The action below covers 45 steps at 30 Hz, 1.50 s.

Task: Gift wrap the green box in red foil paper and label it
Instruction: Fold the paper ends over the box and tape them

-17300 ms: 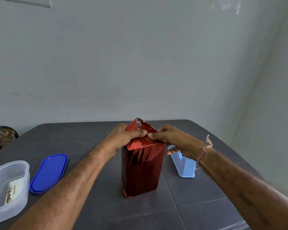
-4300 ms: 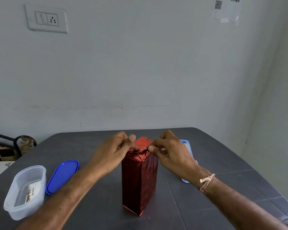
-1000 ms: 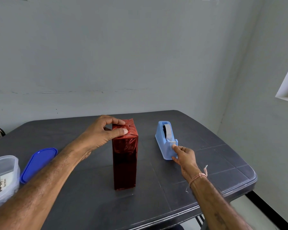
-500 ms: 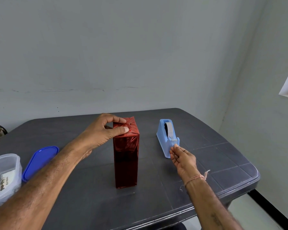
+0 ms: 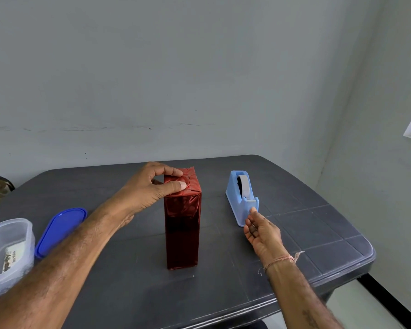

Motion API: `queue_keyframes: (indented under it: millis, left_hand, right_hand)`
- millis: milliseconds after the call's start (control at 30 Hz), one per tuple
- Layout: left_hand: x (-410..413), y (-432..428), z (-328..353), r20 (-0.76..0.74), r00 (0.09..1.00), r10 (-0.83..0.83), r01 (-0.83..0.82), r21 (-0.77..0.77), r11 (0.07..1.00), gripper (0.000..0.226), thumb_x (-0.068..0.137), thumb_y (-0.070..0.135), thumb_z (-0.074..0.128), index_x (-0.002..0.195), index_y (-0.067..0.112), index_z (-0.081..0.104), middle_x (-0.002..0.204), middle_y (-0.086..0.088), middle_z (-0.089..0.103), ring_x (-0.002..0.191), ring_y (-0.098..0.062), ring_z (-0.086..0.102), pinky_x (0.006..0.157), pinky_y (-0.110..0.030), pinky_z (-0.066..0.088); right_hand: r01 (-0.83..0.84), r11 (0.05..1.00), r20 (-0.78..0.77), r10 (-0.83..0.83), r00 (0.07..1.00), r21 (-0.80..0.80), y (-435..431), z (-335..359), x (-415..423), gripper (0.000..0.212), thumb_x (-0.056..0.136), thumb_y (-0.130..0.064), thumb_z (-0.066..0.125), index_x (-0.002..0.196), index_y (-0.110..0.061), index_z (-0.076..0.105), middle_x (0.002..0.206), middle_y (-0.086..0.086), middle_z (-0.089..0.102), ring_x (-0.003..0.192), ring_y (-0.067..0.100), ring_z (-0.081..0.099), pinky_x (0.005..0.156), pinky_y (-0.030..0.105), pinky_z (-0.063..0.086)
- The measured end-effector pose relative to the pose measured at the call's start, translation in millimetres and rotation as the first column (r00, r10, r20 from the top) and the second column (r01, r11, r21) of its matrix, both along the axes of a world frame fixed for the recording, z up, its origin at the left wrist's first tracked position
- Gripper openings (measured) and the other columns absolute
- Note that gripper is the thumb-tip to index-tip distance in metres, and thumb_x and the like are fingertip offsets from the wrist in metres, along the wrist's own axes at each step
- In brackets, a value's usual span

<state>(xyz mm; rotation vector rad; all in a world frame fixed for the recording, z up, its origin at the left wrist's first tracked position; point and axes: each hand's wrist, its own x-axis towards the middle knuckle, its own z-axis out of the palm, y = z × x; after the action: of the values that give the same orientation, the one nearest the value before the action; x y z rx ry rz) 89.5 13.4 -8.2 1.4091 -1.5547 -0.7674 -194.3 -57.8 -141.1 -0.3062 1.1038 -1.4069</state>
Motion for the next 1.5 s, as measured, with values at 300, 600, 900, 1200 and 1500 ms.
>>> queue_keyframes:
  millis: [300, 600, 900, 1200, 1500]
  left_hand:
    - [-0.3, 0.3, -0.1, -0.024, 1.000, 0.001, -0.001, 0.008, 1.000, 0.030, 0.078, 0.039, 0.082, 0.107, 0.035, 0.074, 0.126, 0.020, 0.050, 0.112, -0.012, 0.052, 0.089, -0.027, 0.041]
    - [-1.3, -0.7, -0.3, -0.007, 1.000, 0.002, -0.002, 0.002, 1.000, 0.028, 0.081, 0.036, 0.081, 0.107, 0.034, 0.074, 0.122, 0.022, 0.049, 0.109, -0.012, 0.053, 0.080, -0.021, 0.041]
    - [-2.0, 1.1, 0.9, 0.000, 1.000, 0.004, -0.004, -0.002, 1.000, 0.030, 0.079, 0.038, 0.081, 0.108, 0.034, 0.074, 0.123, 0.022, 0.050, 0.109, -0.014, 0.054, 0.080, -0.022, 0.041]
    - [-1.5, 3.6, 2.8, -0.022, 1.000, 0.003, -0.002, 0.022, 1.000, 0.032, 0.075, 0.043, 0.084, 0.105, 0.038, 0.074, 0.126, 0.019, 0.051, 0.110, -0.012, 0.054, 0.095, -0.031, 0.044]
    - [-1.9, 5.6, 4.3, -0.011, 1.000, -0.001, 0.001, 0.011, 1.000, 0.030, 0.079, 0.040, 0.084, 0.107, 0.037, 0.076, 0.125, 0.019, 0.052, 0.111, -0.007, 0.053, 0.100, -0.031, 0.046]
  right_hand:
    - [0.043, 0.999, 0.016, -0.043, 0.999, 0.014, -1.5, -1.9, 4.3, 0.021, 0.086, -0.019, 0.080, 0.094, -0.004, 0.069, 0.085, 0.010, 0.072, 0.074, 0.017, 0.068, 0.072, 0.032, 0.059]
    - [0.076, 0.997, -0.079, -0.076, 0.994, -0.008, -8.5, -8.4, 11.5, 0.020, 0.091, -0.017, 0.076, 0.098, 0.001, 0.069, 0.089, 0.014, 0.073, 0.089, 0.025, 0.072, 0.079, 0.038, 0.062]
    - [0.085, 0.996, -0.161, -0.080, 0.984, 0.024, -9.6, -14.0, 14.9, 0.024, 0.092, -0.005, 0.073, 0.106, 0.012, 0.063, 0.088, 0.018, 0.070, 0.083, 0.026, 0.071, 0.072, 0.036, 0.062]
    - [-0.303, 0.949, -0.475, 0.226, 0.851, -0.091, 31.4, 0.8, -6.9, 0.022, 0.103, -0.024, 0.060, 0.097, -0.003, 0.064, 0.098, 0.015, 0.070, 0.090, 0.023, 0.069, 0.077, 0.041, 0.060]
    - [-0.894, 0.431, -0.984, -0.068, -0.165, 0.120, 4.3, 182.8, 5.7, 0.025, 0.101, -0.037, 0.060, 0.093, -0.014, 0.058, 0.093, 0.005, 0.070, 0.079, 0.015, 0.062, 0.078, 0.038, 0.055]
